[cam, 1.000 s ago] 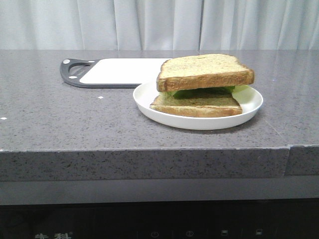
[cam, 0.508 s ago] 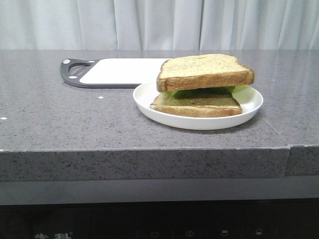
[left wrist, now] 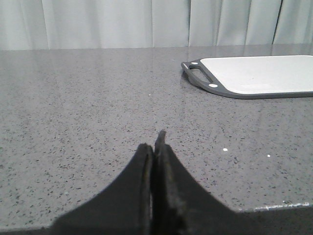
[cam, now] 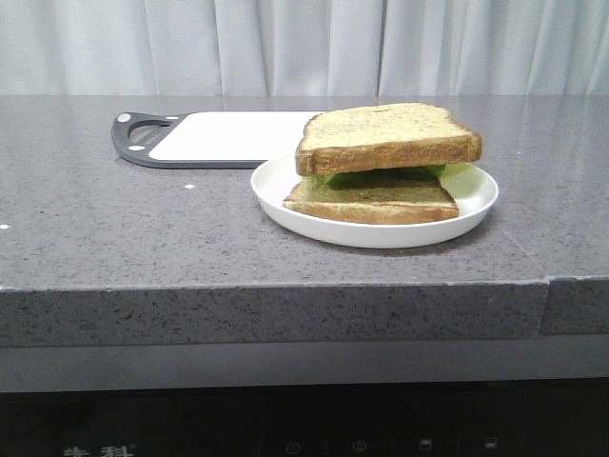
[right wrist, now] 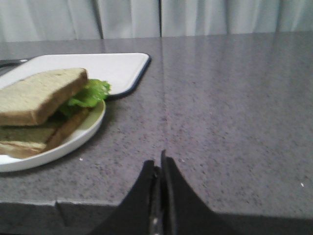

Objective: Left arm grabs bread, right arm adds lettuce

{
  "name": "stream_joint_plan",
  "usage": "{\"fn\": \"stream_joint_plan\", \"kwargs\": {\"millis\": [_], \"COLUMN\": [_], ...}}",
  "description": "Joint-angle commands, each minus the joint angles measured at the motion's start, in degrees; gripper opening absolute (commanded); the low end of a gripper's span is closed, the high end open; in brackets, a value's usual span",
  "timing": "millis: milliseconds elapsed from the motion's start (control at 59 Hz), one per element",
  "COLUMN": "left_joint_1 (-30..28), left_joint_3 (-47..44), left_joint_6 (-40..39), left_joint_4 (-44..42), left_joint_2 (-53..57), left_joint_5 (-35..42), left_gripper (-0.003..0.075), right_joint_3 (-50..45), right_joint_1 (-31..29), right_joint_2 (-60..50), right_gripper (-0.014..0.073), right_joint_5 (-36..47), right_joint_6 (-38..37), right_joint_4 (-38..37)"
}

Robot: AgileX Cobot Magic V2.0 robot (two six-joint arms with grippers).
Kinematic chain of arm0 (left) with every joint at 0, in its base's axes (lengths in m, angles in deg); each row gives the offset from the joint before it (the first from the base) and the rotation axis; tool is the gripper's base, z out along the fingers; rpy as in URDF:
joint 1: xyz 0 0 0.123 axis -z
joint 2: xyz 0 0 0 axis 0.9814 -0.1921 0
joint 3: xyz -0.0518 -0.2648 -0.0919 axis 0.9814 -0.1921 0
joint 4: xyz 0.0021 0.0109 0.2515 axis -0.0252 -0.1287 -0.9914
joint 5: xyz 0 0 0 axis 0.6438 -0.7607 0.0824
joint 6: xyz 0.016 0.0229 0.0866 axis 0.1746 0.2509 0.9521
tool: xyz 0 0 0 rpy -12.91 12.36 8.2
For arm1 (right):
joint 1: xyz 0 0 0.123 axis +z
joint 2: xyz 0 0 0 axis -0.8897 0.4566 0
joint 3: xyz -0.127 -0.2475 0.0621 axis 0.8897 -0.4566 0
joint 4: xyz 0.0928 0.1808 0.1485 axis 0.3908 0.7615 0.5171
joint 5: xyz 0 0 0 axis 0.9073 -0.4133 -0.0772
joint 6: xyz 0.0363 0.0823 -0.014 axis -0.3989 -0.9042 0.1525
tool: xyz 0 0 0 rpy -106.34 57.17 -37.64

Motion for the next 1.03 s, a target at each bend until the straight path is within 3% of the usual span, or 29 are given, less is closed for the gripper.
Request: {"fn": "stream_joint_plan", "kwargs": {"millis": [0,119,1017], "left_joint_1": [-0.15,-0.15,-0.15], "left_joint_3": [-0.36,-0.36,-0.36], "left_joint_6": [-0.63,-0.63,-0.63], "left_joint_4": [0.56,0.56,0.56], "left_joint_2": [1.11,1.11,1.0], "left_joint_5": [4.79,4.79,4.79], "left_gripper": [-0.002,-0.002,-0.0021], "right_joint_3": [-1.29,-4.67,-4.52], "right_joint_1": [-2.13,-2.57,-2.57], "right_joint_2": [-2.52,-5.26,-5.18], "right_gripper": [-0.0061,-0.0061,-0.0061], "right_joint_5": [5.21,6.51,4.46], "right_joint_6": [-0.84,-0.84,-0.84], "right_joint_4": [-0.95,-1.15,-1.58]}}
